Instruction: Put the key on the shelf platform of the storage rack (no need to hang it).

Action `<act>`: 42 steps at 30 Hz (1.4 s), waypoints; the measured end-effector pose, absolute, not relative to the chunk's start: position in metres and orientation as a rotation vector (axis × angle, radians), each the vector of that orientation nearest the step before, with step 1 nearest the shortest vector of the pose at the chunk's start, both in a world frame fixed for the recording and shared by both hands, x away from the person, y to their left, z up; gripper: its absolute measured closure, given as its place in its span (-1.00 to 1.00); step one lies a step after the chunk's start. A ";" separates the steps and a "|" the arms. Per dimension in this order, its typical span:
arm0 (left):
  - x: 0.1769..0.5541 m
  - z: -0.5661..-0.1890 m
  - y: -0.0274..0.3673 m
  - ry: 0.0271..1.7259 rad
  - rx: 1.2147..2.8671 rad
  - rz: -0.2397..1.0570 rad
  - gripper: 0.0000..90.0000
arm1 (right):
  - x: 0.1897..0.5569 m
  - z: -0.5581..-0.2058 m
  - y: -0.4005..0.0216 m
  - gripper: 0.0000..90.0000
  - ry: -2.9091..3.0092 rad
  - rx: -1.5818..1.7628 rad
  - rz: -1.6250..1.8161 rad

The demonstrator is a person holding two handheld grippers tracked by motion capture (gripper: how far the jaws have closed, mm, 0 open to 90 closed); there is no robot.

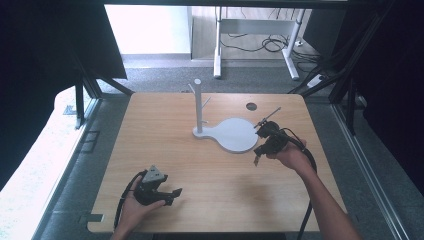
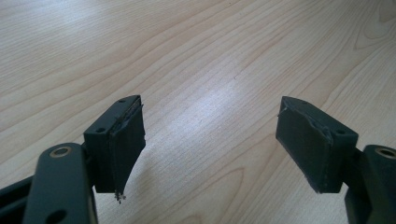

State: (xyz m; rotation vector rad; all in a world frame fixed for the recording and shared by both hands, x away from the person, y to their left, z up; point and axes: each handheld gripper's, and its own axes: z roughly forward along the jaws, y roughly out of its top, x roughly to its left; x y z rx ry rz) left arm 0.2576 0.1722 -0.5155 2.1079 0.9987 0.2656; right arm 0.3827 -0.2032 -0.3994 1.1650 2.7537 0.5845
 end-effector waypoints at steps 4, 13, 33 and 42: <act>0.258 -0.516 0.171 0.998 2.108 0.263 -0.47 | 0.386 -0.397 -0.202 1.00 2.755 1.164 0.581; 0.257 -0.516 0.170 1.003 2.102 0.255 -0.46 | 0.394 -0.396 -0.198 1.00 2.761 1.164 0.595; 0.256 -0.514 0.166 0.987 2.099 0.247 -0.46 | 0.412 -0.400 -0.186 1.00 2.761 1.180 0.593; 0.256 -0.516 0.164 0.980 2.116 0.244 -0.47 | 0.424 -0.399 -0.180 1.00 2.752 1.186 0.584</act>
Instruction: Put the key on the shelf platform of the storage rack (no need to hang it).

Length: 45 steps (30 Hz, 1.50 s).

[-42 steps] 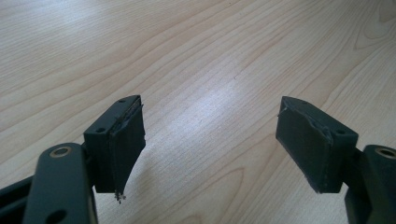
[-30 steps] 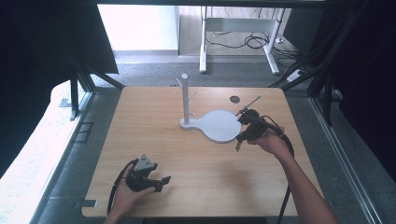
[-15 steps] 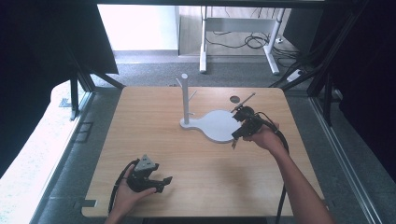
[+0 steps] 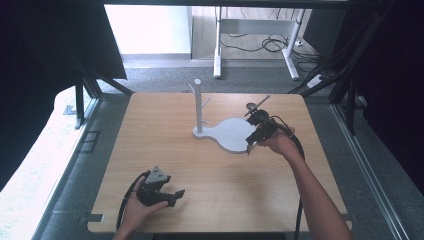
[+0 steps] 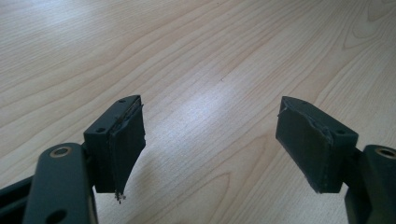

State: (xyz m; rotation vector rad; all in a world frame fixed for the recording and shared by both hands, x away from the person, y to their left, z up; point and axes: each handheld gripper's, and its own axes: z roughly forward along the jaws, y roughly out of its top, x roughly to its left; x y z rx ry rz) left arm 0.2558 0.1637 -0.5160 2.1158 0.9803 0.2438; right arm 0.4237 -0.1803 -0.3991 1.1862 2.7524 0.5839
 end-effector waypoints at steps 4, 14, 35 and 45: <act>0.256 -0.517 0.162 0.977 2.122 0.237 -0.47 | 0.428 -0.400 -0.178 1.00 2.752 1.194 0.596; 0.257 -0.519 0.163 0.983 2.123 0.235 -0.47 | 0.441 -0.404 -0.173 1.00 2.754 1.208 0.611; 0.258 -0.521 0.165 0.987 2.119 0.229 -0.46 | 0.471 -0.410 -0.169 1.00 2.732 1.275 0.634; 0.258 -0.521 0.166 0.988 2.126 0.227 -0.46 | 0.484 -0.416 -0.174 1.00 2.719 1.320 0.630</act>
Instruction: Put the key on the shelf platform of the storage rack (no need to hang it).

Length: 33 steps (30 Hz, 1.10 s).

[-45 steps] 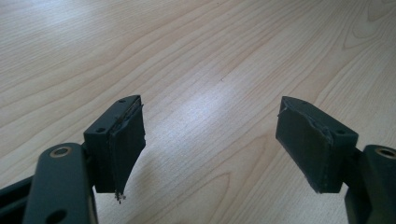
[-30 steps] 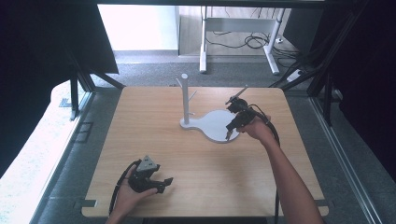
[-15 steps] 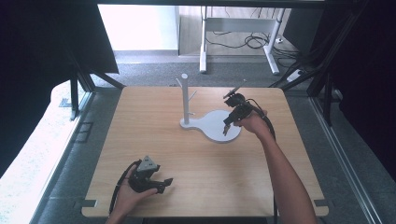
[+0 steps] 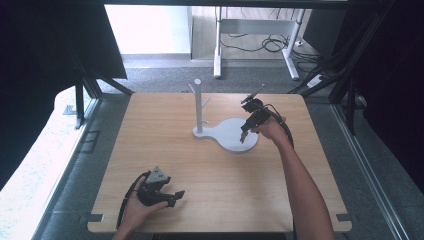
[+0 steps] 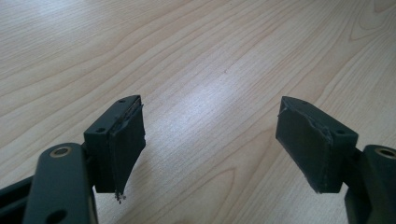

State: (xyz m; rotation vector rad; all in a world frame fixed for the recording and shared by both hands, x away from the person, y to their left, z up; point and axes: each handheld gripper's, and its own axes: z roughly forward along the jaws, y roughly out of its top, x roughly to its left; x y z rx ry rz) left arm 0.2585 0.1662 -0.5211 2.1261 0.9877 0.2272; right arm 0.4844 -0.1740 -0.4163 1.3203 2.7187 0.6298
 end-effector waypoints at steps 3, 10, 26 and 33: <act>0.259 -0.521 0.167 0.987 2.125 0.228 -0.46 | 0.487 -0.415 -0.172 1.00 2.719 1.315 0.621; 0.258 -0.521 0.167 0.986 2.118 0.231 -0.46 | 0.498 -0.419 -0.165 1.00 2.715 1.308 0.620; 0.258 -0.519 0.167 0.975 2.130 0.238 -0.46 | 0.513 -0.432 -0.156 1.00 2.705 1.336 0.618; 0.257 -0.520 0.165 0.969 2.133 0.238 -0.46 | 0.516 -0.439 -0.154 1.00 2.688 1.346 0.626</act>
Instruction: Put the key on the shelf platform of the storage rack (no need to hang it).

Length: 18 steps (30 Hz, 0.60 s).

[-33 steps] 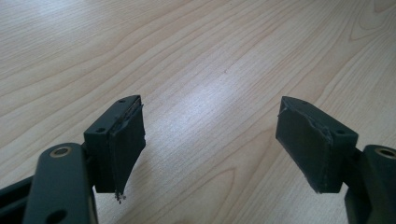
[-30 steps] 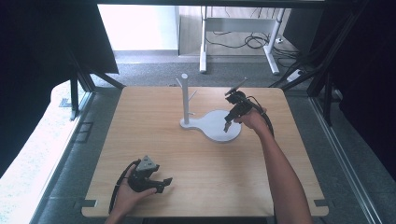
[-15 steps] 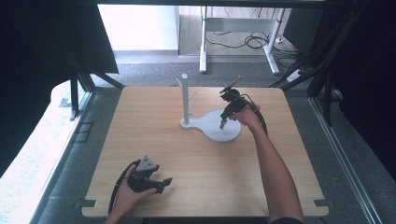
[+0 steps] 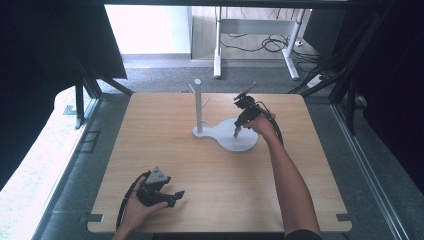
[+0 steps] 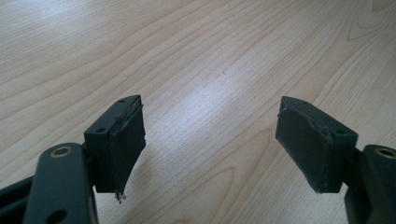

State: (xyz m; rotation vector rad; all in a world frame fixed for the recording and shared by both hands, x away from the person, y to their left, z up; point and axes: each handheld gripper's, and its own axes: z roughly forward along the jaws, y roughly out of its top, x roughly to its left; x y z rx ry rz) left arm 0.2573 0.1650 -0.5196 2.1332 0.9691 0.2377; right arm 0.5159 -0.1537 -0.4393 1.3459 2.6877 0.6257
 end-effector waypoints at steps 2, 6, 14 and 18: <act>0.257 -0.520 0.165 0.970 2.131 0.235 -0.46 | 0.517 -0.442 -0.153 1.00 2.683 1.353 0.623; 0.257 -0.520 0.165 0.970 2.134 0.235 -0.46 | 0.520 -0.447 -0.152 1.00 2.678 1.361 0.637; 0.257 -0.519 0.164 0.965 2.133 0.233 -0.46 | 0.523 -0.455 -0.152 1.00 2.650 1.384 0.620; 0.257 -0.520 0.164 0.968 2.136 0.232 -0.46 | 0.524 -0.463 -0.154 0.99 2.649 1.385 0.612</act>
